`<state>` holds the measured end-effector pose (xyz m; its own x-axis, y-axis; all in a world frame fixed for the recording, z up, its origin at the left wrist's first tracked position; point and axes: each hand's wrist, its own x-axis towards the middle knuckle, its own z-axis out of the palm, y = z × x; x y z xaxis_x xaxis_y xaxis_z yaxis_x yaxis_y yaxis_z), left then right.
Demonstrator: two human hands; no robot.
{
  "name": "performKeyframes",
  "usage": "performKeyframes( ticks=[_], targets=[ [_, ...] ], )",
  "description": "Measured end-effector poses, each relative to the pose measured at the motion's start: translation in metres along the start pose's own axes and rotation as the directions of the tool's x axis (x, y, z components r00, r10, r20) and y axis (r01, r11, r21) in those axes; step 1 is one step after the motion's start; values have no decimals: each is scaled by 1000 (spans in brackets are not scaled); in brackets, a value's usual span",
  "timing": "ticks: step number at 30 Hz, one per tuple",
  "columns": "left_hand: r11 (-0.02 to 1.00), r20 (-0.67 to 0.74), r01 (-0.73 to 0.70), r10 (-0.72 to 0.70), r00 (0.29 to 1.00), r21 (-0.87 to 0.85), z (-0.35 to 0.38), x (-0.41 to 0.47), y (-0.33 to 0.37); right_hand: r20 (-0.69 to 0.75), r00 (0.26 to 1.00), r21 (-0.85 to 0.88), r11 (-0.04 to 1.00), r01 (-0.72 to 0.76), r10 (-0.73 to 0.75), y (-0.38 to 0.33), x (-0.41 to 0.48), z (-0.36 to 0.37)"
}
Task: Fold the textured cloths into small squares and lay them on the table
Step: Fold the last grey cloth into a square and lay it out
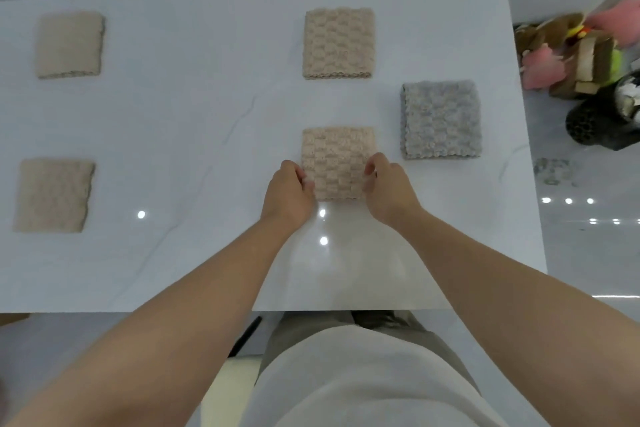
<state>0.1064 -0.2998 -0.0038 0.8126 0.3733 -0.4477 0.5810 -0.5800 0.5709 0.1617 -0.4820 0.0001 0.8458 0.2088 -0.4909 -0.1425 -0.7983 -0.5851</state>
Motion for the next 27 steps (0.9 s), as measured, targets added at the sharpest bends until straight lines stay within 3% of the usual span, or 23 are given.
performKeyframes(
  ticks=[17, 27],
  targets=[
    [999, 29, -48, 49, 998, -7, 15, -41, -36, 135, 990, -8, 1000, 30, -28, 26, -37, 13],
    [1000, 63, -15, 14, 998, 20, 10, -50, -39, 161, 984, -110, 990, 91, -73, 34, -51, 13]
  ],
)
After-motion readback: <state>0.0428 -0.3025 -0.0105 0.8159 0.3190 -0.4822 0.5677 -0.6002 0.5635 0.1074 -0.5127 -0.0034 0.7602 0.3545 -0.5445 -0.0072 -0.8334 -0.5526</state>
